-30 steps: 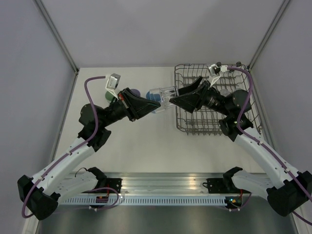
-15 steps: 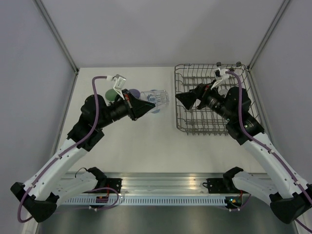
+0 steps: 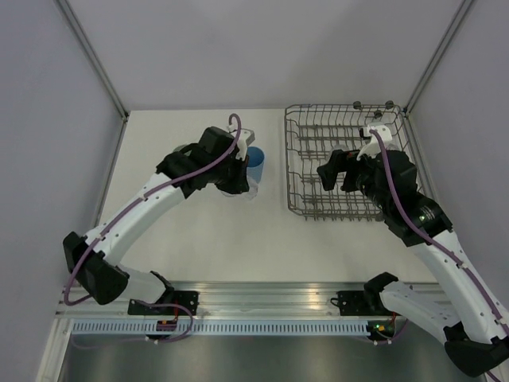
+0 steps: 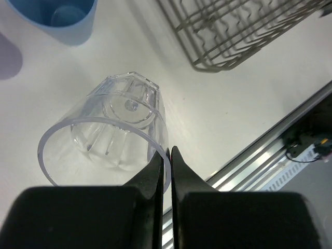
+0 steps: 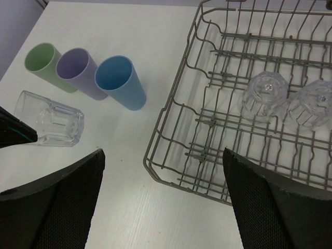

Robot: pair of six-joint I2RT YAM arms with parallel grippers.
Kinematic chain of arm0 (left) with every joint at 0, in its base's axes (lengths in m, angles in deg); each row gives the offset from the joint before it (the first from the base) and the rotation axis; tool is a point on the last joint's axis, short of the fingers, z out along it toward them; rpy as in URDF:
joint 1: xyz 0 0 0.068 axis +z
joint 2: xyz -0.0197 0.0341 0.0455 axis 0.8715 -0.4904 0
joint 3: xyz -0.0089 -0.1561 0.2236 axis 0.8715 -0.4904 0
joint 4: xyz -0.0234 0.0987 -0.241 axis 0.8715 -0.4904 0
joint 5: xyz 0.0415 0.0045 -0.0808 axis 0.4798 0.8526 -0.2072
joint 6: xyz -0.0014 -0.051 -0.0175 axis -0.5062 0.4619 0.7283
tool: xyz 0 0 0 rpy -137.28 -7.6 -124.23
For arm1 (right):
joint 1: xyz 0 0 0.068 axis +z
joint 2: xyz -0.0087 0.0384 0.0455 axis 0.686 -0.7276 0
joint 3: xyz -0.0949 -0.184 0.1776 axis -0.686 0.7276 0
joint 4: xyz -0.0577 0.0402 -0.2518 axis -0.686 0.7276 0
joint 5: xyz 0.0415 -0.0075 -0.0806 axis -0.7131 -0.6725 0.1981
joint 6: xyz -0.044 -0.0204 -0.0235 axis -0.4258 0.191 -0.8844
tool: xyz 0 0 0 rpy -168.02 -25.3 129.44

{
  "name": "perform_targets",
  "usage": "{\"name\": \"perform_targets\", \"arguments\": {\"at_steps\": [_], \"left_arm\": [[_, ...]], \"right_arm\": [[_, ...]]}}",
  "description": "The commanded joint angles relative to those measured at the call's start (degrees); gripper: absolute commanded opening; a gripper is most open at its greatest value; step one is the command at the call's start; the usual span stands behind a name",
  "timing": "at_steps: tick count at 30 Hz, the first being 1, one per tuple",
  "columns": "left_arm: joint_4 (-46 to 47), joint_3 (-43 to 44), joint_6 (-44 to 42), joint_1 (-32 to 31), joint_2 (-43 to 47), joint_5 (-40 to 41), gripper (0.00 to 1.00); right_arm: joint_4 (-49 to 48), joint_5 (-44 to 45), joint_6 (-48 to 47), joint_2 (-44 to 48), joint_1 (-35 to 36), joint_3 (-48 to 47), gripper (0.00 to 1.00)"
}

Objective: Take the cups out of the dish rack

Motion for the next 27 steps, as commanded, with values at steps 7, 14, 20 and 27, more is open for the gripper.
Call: {"name": "perform_targets", "arguments": {"at_steps": [7, 14, 20, 27], "left_arm": [[-12.1, 9.9, -9.3, -3.4, -14.1, 5.9, 0.02], [-16.2, 15.5, -11.5, -5.6, -26.7, 5.3, 0.02], [-16.9, 18.9, -11.4, -6.3, -32.7, 5.3, 0.02], [-17.4, 20.8, -11.7, -7.0, -36.5, 5.7, 0.06]], "right_arm": [[9.2, 5.2, -4.1, 2.8, -0.1, -4.0, 0.98], [10.0, 5.1, -4.4, 4.0, -0.1, -3.0, 0.98], [10.3, 3.6, -4.9, 4.6, 0.0, -2.3, 0.98], [9.6, 2.0, -5.1, 5.4, 0.0, -1.8, 0.98]]}}
